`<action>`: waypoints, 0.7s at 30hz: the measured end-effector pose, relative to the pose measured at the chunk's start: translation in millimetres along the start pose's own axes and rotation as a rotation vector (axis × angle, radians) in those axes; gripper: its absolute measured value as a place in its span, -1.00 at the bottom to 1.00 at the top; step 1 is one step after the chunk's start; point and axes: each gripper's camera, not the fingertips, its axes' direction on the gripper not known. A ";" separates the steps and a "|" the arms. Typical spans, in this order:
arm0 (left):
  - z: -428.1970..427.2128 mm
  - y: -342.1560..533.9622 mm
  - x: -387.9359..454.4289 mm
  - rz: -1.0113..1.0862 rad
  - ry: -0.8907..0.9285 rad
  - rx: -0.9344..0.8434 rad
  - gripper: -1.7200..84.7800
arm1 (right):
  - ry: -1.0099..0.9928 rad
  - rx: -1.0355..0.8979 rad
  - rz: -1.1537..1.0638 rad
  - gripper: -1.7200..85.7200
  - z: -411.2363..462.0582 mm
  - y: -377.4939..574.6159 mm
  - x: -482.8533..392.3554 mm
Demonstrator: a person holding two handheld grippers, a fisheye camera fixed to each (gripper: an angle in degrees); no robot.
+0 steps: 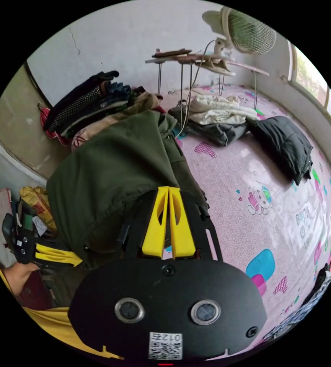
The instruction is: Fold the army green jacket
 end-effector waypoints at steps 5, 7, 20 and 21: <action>0.2 -8.6 19.7 -0.008 -0.016 0.005 -0.96 | -0.002 -0.068 0.011 -0.95 13.9 -9.2 3.6; -0.4 -12.2 29.0 -0.010 -0.012 0.015 -0.96 | -0.036 -0.083 0.043 -0.95 15.2 -10.4 11.0; -36.6 -44.9 130.2 0.119 -0.273 -0.075 -0.96 | -0.114 -0.027 -0.424 -0.95 -23.2 38.2 -88.2; -52.0 -51.2 142.6 0.172 -0.243 -0.061 -0.96 | -0.116 -0.040 -0.423 -0.95 -12.2 41.7 -87.9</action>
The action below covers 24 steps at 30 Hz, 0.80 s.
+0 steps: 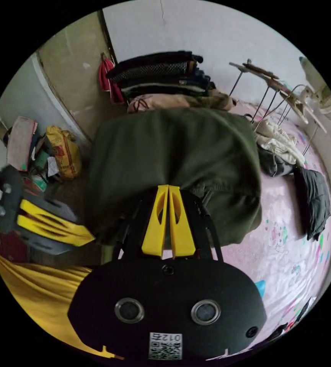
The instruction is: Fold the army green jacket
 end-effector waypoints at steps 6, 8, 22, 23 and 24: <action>-86.2 -52.5 -41.8 -0.056 -0.127 0.260 -0.96 | -0.028 0.043 0.025 -0.95 0.3 6.6 5.7; -84.6 -82.2 -65.0 -0.062 -0.114 0.271 -0.96 | -0.014 0.049 0.020 -0.95 -0.2 8.0 3.6; 4.2 -216.0 -65.8 0.110 -0.293 -0.074 -0.95 | -0.058 0.079 0.169 -0.95 -27.3 3.6 30.2; 3.1 -215.0 -65.2 0.112 -0.300 -0.069 -0.95 | -0.009 0.175 0.220 -0.95 -40.5 7.6 37.4; 0.6 -213.2 -66.5 0.103 -0.291 -0.056 -0.95 | 0.060 0.232 0.257 -0.95 -48.8 7.2 44.1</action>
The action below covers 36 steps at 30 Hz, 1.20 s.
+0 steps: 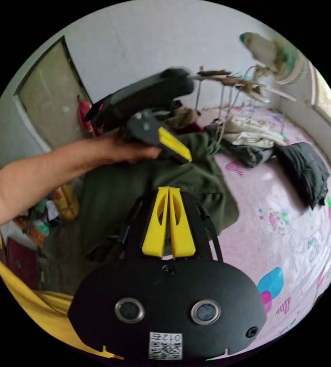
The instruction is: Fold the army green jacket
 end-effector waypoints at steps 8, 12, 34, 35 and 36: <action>-5.2 7.3 -29.1 -0.106 0.170 0.015 -0.96 | 0.157 -0.211 -0.090 -0.96 55.0 -26.9 14.3; -4.8 15.0 -39.7 -0.134 0.237 0.030 -0.96 | 0.151 -0.161 -0.080 -0.96 41.4 -7.9 27.2; -15.1 206.2 -79.0 -0.478 0.179 0.045 -0.96 | 0.193 -0.228 -0.074 -0.96 43.8 -35.8 17.2; -10.5 205.5 -78.3 -0.478 0.159 0.034 -0.96 | 0.180 -0.224 -0.053 -0.96 44.0 -38.3 18.0; -3.6 203.5 -76.3 -0.466 0.115 0.016 -0.96 | 0.166 -0.228 -0.025 -0.96 44.9 -41.1 20.6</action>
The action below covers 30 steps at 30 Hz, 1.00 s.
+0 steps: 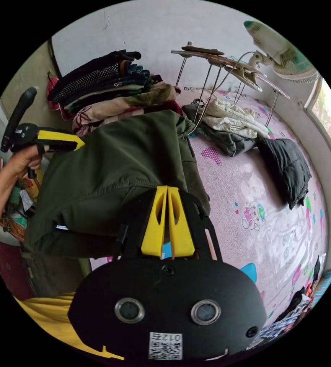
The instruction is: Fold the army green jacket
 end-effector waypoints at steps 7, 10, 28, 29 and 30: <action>8.2 14.8 -9.2 0.005 0.055 0.011 -0.95 | -0.052 -0.088 0.033 -0.96 2.5 -6.1 13.9; -2.5 34.2 -15.0 0.017 0.104 0.095 -0.95 | -0.087 -0.086 0.068 -0.95 -7.2 -0.1 20.3; 60.5 107.0 -3.8 -0.129 0.114 0.063 -0.96 | 0.082 0.129 -0.370 -0.95 -0.8 95.3 -56.3; 62.7 107.5 -2.8 -0.132 0.116 0.064 -0.96 | 0.083 0.129 -0.367 -0.95 0.2 98.6 -54.8; 66.5 108.4 0.1 -0.135 0.115 0.067 -0.96 | 0.075 0.125 -0.355 -0.95 0.9 101.0 -51.5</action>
